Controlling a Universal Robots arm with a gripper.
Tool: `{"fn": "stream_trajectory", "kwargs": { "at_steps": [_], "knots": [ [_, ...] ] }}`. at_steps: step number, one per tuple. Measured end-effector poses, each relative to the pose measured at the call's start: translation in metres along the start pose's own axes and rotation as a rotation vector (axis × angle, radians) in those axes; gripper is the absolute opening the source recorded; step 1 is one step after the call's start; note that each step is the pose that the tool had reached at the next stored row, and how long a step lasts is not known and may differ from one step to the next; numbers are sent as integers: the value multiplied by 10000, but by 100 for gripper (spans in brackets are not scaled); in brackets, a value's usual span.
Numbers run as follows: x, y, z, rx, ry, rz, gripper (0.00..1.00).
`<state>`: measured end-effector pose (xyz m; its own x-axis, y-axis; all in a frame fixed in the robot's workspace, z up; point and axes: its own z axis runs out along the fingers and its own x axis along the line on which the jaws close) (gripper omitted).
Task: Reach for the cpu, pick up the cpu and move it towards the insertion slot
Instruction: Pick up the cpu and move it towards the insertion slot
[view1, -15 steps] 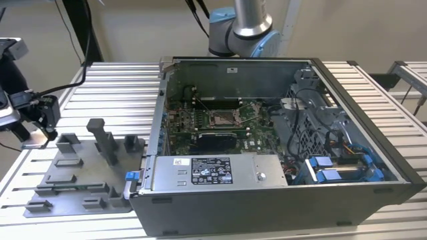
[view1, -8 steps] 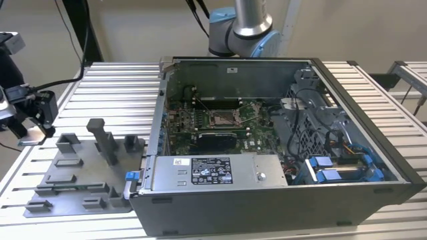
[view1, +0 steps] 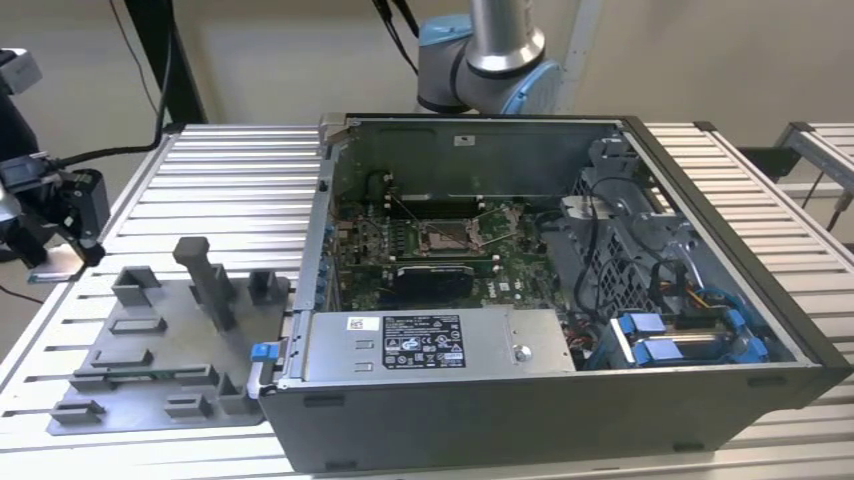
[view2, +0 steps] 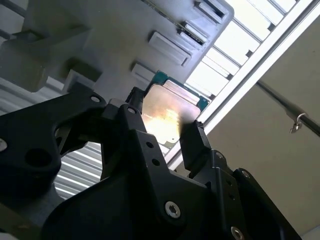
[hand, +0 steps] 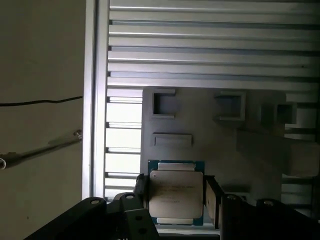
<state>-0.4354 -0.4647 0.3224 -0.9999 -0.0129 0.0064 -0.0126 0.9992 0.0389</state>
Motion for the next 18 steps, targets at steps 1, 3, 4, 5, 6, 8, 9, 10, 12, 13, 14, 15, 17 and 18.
{"fn": "stream_trajectory", "kwargs": {
  "at_steps": [1, 3, 4, 5, 6, 8, 9, 10, 12, 13, 14, 15, 17, 18],
  "knots": [
    [0, 1, -15, 0, 0, 0, 0],
    [0, 2, -46, -1, -2, 0, 0],
    [0, 2, -61, 0, 0, 0, 0],
    [0, 3, -75, -1, -1, 0, 0],
    [1, 4, -91, 0, 0, 0, 0],
    [1, 5, -122, 0, 0, 0, 0],
    [1, 5, -138, -1, -1, 0, 0],
    [1, 6, -155, 0, -1, -1, 0],
    [1, 7, -186, -1, -1, 0, 0],
    [1, 8, -217, -1, -1, 0, 0],
    [1, 9, -232, -1, -1, 0, 0],
    [1, 10, -247, 0, -1, 0, 0],
    [2, 11, -282, -1, -1, 0, 0],
    [2, 12, -302, -1, -1, 0, 0]
  ]
}}
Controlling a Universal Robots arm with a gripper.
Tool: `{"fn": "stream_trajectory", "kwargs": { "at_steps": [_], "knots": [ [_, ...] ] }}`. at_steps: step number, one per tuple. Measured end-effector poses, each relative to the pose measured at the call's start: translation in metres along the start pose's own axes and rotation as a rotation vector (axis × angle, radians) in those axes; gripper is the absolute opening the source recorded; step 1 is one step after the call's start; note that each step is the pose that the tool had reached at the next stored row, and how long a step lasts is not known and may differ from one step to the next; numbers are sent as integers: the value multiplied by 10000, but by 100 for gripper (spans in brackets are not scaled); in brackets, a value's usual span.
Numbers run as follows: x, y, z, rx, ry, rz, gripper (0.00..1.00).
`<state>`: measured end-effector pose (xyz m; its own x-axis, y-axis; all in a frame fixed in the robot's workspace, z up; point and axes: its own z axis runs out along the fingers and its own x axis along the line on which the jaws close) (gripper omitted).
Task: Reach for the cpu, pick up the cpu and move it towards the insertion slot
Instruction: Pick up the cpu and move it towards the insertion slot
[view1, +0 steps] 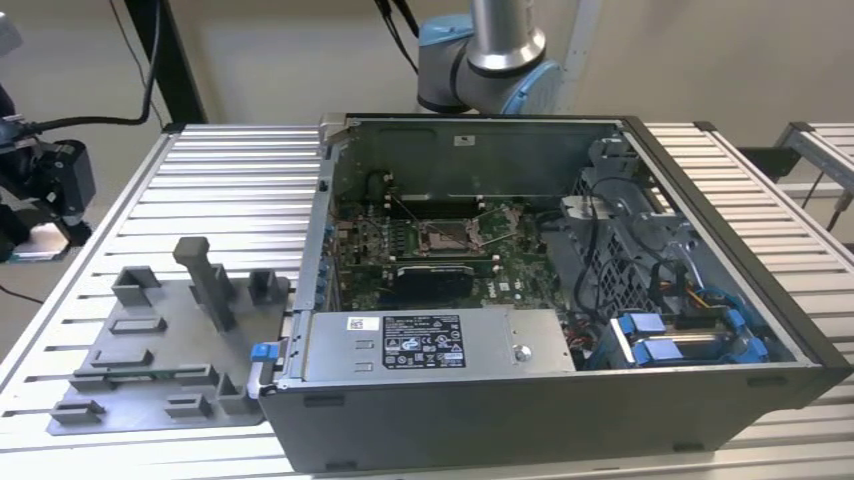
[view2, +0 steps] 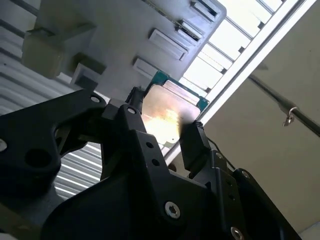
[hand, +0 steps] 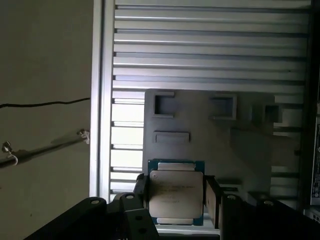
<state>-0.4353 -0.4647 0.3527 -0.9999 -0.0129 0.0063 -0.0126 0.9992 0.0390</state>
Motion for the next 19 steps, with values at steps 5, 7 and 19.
{"fn": "stream_trajectory", "kwargs": {
  "at_steps": [5, 7, 19],
  "knots": [
    [1, 5, -132, 1, 1, 0, 0],
    [1, 7, -176, 0, 0, 0, 0],
    [3, 15, -398, 0, 0, 0, 0]
  ]
}}
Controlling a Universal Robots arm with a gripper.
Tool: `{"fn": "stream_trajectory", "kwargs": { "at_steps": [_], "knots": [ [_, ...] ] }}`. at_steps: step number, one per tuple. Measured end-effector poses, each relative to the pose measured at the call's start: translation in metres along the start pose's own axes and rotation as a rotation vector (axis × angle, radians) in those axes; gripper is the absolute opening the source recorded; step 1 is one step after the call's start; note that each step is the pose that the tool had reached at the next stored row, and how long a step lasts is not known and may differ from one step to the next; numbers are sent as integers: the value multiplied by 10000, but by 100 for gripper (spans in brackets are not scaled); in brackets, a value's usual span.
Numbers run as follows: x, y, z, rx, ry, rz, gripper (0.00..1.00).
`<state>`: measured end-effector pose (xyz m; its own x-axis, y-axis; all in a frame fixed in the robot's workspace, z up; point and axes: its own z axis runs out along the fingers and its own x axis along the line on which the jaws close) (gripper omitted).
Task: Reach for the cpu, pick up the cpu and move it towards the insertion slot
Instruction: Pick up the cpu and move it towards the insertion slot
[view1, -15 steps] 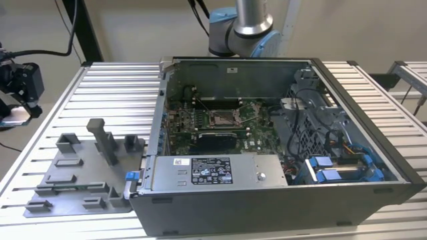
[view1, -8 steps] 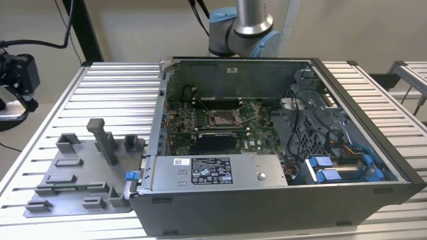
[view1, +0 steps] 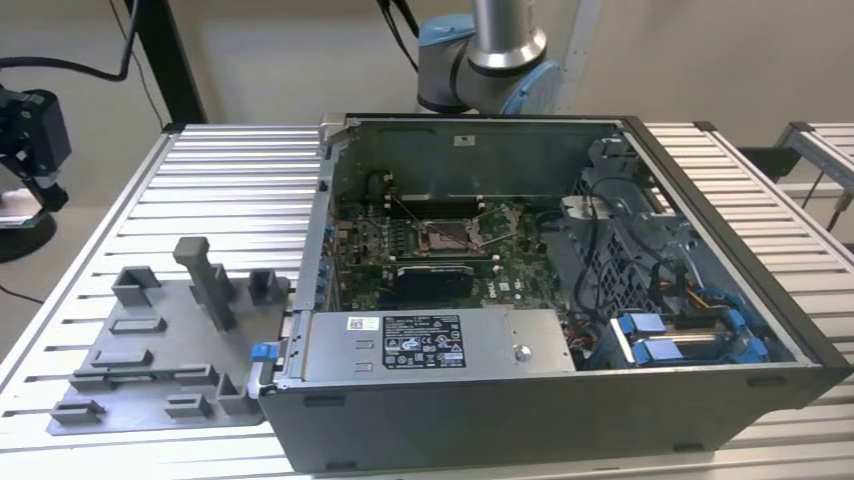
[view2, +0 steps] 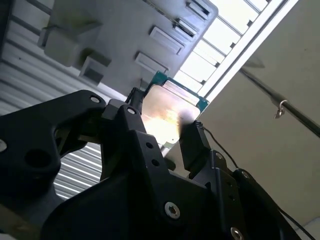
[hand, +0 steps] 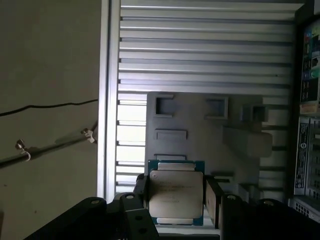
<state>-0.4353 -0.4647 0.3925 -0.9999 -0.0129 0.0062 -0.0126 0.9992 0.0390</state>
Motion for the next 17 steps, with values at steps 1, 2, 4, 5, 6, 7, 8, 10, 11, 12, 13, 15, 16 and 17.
{"fn": "stream_trajectory", "kwargs": {
  "at_steps": [1, 2, 4, 5, 6, 7, 8, 10, 11, 12, 13, 15, 16, 17],
  "knots": [
    [0, 1, -15, 0, 0, 0, 0],
    [0, 1, -29, 0, -1, 0, 0],
    [0, 2, -57, 0, 0, 0, 0],
    [1, 3, -71, 0, 0, 0, 0],
    [1, 3, -81, 0, -1, 0, 0],
    [1, 3, -87, 0, 0, 0, 0],
    [1, 3, -87, 0, -1, 0, 0],
    [0, 4, -88, -1, -2, 0, 0],
    [1, 4, -90, 0, 0, 0, 0],
    [1, 3, -90, 0, 0, 0, 0],
    [1, 4, -91, 0, 0, 1, 0],
    [1, 4, -92, 0, 0, 0, 0],
    [1, 4, -92, 0, 0, 0, 0],
    [0, 4, -93, 0, 0, 0, 0]
  ]
}}
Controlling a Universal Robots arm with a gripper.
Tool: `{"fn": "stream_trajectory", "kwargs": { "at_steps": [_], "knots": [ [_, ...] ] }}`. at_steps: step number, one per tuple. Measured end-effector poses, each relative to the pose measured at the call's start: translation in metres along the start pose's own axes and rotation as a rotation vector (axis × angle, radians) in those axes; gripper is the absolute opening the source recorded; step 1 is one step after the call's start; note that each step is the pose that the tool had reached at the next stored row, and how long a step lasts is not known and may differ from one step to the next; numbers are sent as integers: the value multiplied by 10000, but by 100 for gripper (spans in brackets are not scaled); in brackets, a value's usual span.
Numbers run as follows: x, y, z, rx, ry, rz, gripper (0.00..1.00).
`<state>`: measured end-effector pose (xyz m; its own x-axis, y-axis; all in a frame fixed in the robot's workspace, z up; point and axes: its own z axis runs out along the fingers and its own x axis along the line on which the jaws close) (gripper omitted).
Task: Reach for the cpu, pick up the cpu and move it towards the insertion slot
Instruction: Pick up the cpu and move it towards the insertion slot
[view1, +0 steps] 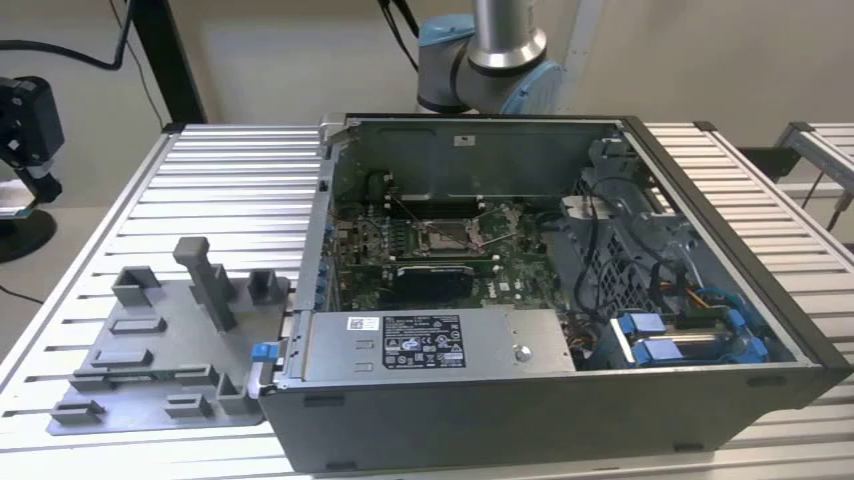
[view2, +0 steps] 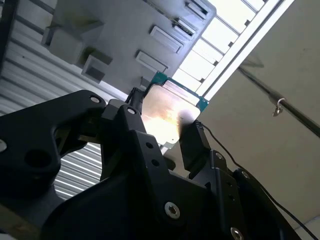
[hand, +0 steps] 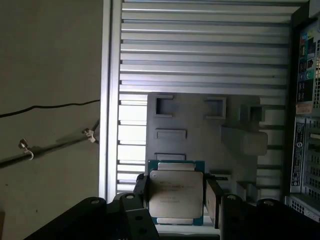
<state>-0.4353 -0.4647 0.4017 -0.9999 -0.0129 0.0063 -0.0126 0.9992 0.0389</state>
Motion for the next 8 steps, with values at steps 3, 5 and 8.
{"fn": "stream_trajectory", "kwargs": {
  "at_steps": [3, 5, 8],
  "knots": [
    [-15, -1, -1, 1, 2, -2, 0],
    [-36, -1, -1, 0, 0, 0, 0],
    [-77, -1, -1, 0, 0, 0, 0]
  ]
}}
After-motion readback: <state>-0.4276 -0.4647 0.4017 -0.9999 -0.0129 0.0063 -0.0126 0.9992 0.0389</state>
